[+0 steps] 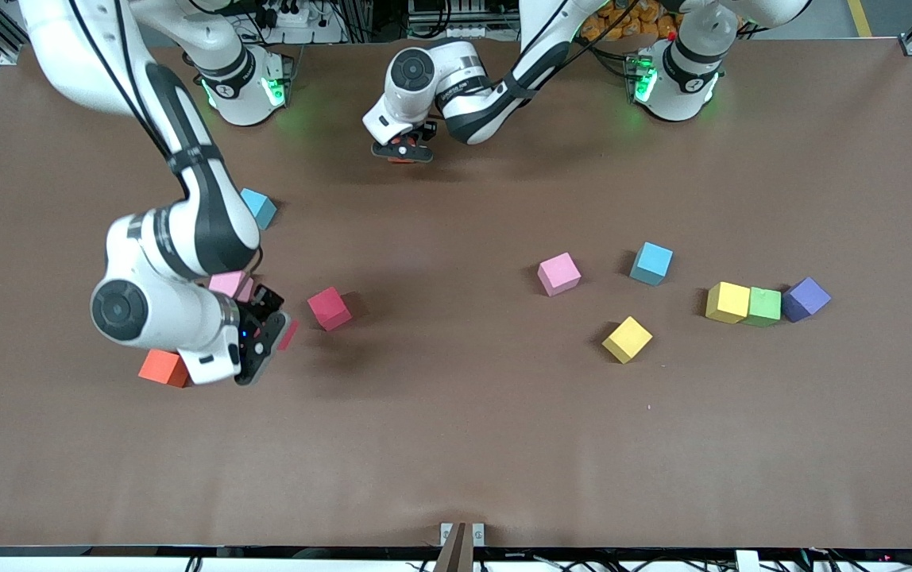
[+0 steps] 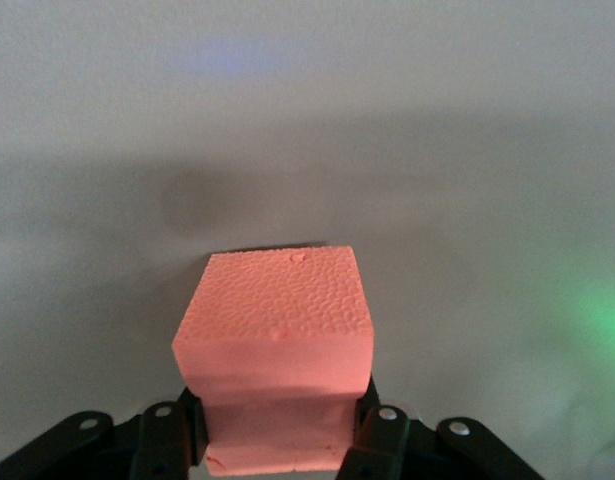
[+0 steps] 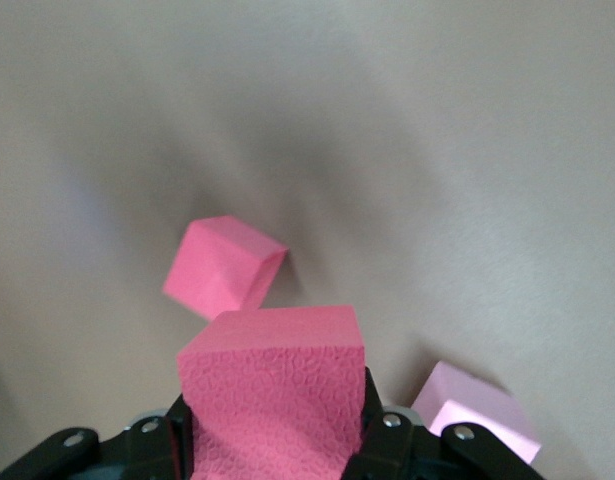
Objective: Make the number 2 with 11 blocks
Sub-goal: 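Set the orange block mid-table with the left gripper while the right gripper lifts red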
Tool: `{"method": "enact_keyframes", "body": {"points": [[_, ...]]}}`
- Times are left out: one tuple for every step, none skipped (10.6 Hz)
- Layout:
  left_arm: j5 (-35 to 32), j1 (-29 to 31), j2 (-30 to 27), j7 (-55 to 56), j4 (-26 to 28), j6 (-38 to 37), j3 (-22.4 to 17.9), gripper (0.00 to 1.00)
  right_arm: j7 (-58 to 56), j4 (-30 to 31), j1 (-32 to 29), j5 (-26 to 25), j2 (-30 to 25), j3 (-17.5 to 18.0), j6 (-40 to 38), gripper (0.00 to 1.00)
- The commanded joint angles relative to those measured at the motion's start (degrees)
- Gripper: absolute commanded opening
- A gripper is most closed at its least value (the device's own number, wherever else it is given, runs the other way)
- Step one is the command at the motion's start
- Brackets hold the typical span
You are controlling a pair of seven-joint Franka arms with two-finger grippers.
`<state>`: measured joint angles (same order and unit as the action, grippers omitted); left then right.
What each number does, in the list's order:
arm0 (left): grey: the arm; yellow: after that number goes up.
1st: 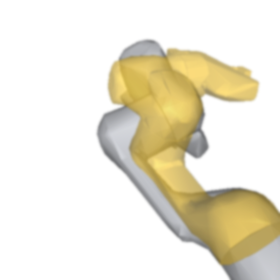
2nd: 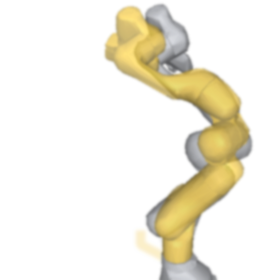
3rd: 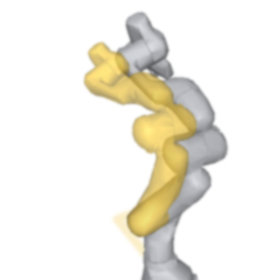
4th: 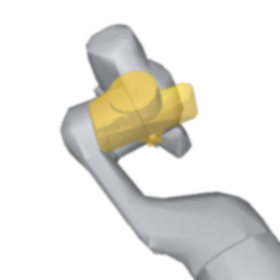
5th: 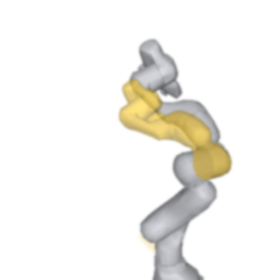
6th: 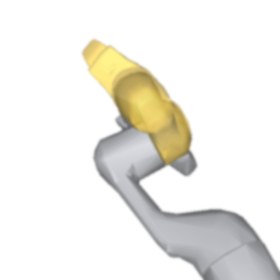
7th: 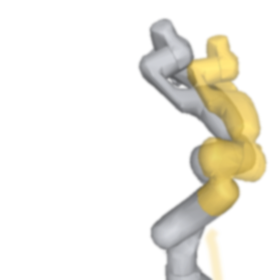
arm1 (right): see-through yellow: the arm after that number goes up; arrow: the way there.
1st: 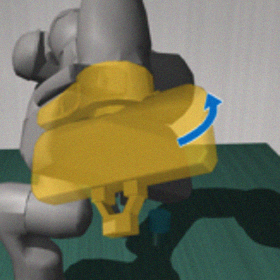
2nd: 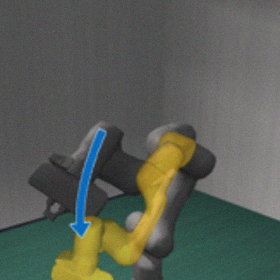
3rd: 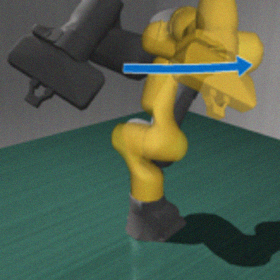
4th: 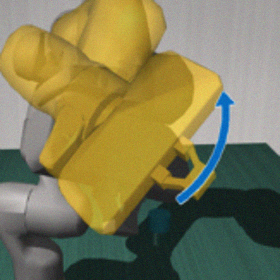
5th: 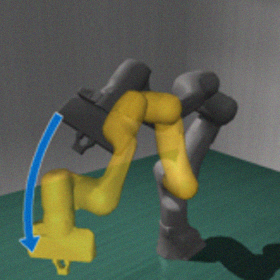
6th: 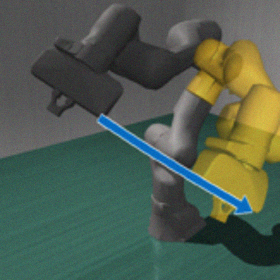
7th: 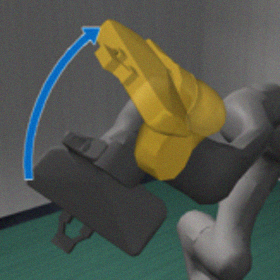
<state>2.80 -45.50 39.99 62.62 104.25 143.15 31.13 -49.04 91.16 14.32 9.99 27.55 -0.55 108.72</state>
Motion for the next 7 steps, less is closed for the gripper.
{"method": "enact_keyframes", "body": {"points": [[-1.13,-0.56,0.35,-0.66,-1.24,-1.56,-0.54,0.0,-0.18,11.02,-0.08,-1.19,-9.59,0.46,0.62,0.37],[-1.04,-0.38,0.35,-0.66,-1.24,-1.56,-0.54,0.0,-0.26,13.41,-0.17,-1.46,-12.23,0.46,-0.08,0.37],[-1.04,-0.29,0.26,-0.66,-1.24,-1.56,-0.54,0.05,-0.27,14.3,-0.17,-1.46,-14.17,0.55,-1.65,0.37],[-0.96,0.06,0.26,-0.66,-1.24,-1.56,-0.72,0.14,0.0,14.31,-0.08,-1.46,-14.89,0.98,-3.67,0.37],[-0.95,0.5,0.26,-0.57,-1.24,-1.56,-0.98,0.15,0.96,14.22,0.09,-1.46,-15.16,1.42,-4.3,0.37],[-0.61,0.85,0.35,-0.49,-1.24,-1.56,-0.98,0.29,1.92,14.22,0.01,-1.46,-15.25,2.04,-4.31,0.37],[-0.6,0.94,0.35,-0.49,-1.16,-1.56,-1.33,0.6,1.93,14.39,0.01,-1.46,-15.42,2.04,-4.74,0.37]]}}
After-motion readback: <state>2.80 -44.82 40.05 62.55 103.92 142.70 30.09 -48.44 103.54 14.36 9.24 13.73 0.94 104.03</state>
